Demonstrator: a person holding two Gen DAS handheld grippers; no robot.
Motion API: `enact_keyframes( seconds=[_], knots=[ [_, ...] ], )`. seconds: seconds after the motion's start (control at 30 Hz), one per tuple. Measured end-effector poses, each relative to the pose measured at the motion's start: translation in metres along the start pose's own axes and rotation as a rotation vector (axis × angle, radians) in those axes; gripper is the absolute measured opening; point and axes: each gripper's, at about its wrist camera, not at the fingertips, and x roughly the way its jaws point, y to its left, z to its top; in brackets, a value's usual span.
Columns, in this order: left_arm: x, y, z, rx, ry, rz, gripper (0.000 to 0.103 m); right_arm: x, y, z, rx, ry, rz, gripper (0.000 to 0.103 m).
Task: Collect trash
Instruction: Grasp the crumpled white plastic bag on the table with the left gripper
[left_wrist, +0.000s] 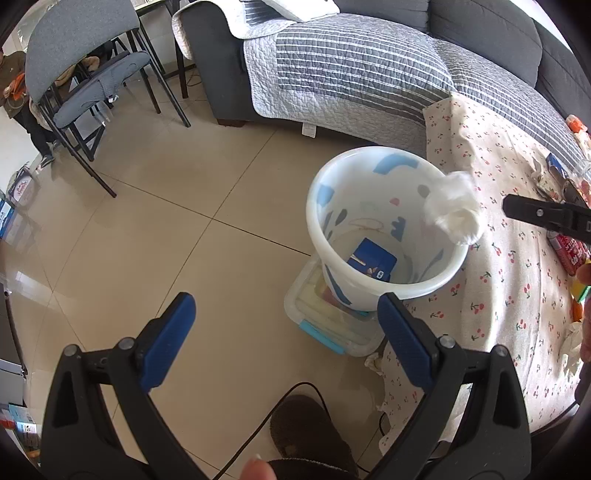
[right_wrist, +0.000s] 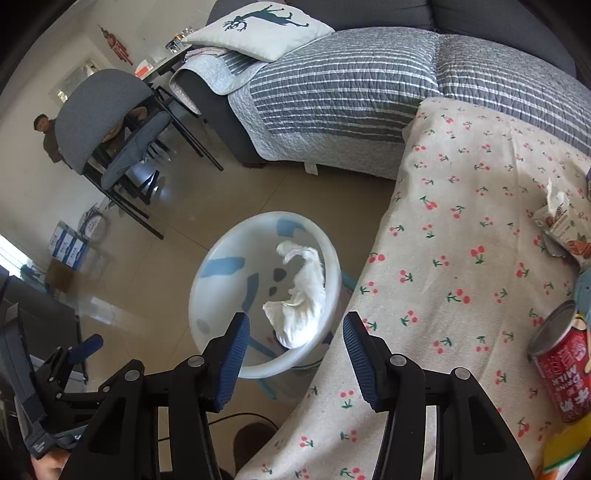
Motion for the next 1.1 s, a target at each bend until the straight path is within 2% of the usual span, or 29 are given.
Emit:
enact_keyframes(
  seconds=[0.17,0.33,0.5,0.87,1.1],
  knots=[
    [-0.006,-0.010,-0.002,0.014,-0.005,-0.011,0.098,-0.038,-0.009,-0.010,-0.025,-0.033,-0.028,0.062],
    [-0.013,-0.023,-0.003,0.024,-0.003,-0.043,0.098,-0.079,-0.026,-0.027,-0.077,-0.063,-0.127,0.067],
    [-0.022,-0.046,-0.006,0.063,-0.007,-0.077,0.098,-0.118,-0.052,-0.052,-0.100,-0.100,-0.214,0.076],
    [-0.049,-0.131,-0.018,0.221,-0.007,-0.190,0.099,-0.194,-0.133,-0.112,0.062,-0.123,-0.302,0.081],
    [-0.062,-0.201,-0.041,0.353,0.037,-0.296,0.099,-0.232,-0.189,-0.153,0.167,-0.108,-0.389,0.082]
  ],
)
